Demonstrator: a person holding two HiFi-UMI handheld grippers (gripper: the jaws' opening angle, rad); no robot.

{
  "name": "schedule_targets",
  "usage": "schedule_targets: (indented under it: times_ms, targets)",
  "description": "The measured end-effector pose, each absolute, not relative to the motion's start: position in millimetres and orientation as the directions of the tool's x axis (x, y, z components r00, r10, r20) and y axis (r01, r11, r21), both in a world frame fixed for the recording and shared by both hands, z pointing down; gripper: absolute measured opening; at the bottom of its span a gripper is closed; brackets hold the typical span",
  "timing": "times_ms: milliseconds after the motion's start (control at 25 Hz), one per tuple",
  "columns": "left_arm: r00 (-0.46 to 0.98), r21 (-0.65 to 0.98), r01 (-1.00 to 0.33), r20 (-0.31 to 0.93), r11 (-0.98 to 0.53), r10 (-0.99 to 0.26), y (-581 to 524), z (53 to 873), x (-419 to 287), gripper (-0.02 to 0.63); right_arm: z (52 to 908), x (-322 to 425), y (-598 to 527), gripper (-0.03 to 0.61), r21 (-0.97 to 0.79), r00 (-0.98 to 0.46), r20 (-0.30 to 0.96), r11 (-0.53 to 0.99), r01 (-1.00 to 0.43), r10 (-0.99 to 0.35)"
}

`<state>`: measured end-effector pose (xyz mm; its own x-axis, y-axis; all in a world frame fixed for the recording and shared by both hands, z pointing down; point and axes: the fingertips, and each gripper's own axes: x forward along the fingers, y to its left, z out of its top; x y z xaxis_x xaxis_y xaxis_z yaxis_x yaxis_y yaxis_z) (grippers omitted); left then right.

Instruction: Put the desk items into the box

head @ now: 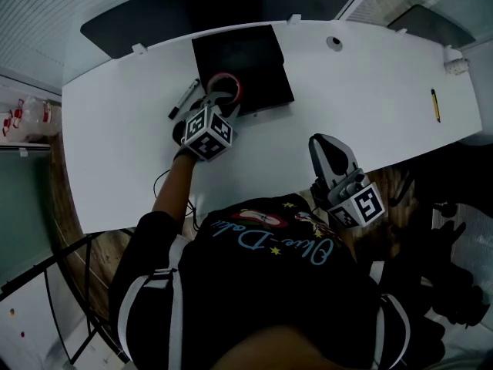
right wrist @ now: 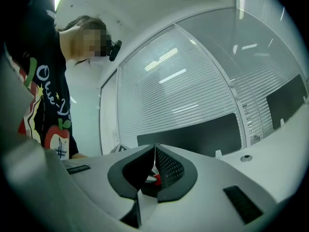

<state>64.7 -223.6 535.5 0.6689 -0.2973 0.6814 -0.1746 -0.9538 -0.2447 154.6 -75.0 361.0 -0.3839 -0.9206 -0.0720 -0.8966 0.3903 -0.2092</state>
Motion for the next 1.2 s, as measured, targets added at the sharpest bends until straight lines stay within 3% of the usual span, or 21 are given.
schedule_targets:
  times_ms: [400, 1200]
  targets:
    - [0.600, -0.194, -0.155, 0.761, -0.969, -0.248, -215.5, 556.3, 70.6, 0.064, 365.0, 188.5, -83.8, 0.012, -0.230, -0.407, -0.068, 0.411, -0.882, -0.911]
    - [0.539, -0.117, -0.181, 0.819, -0.977, -0.198, -229.7, 571.5, 67.7, 0.068, 368.9, 188.1, -92.3, 0.012, -0.245, -0.441, -0.072, 0.445, -0.862, -0.894]
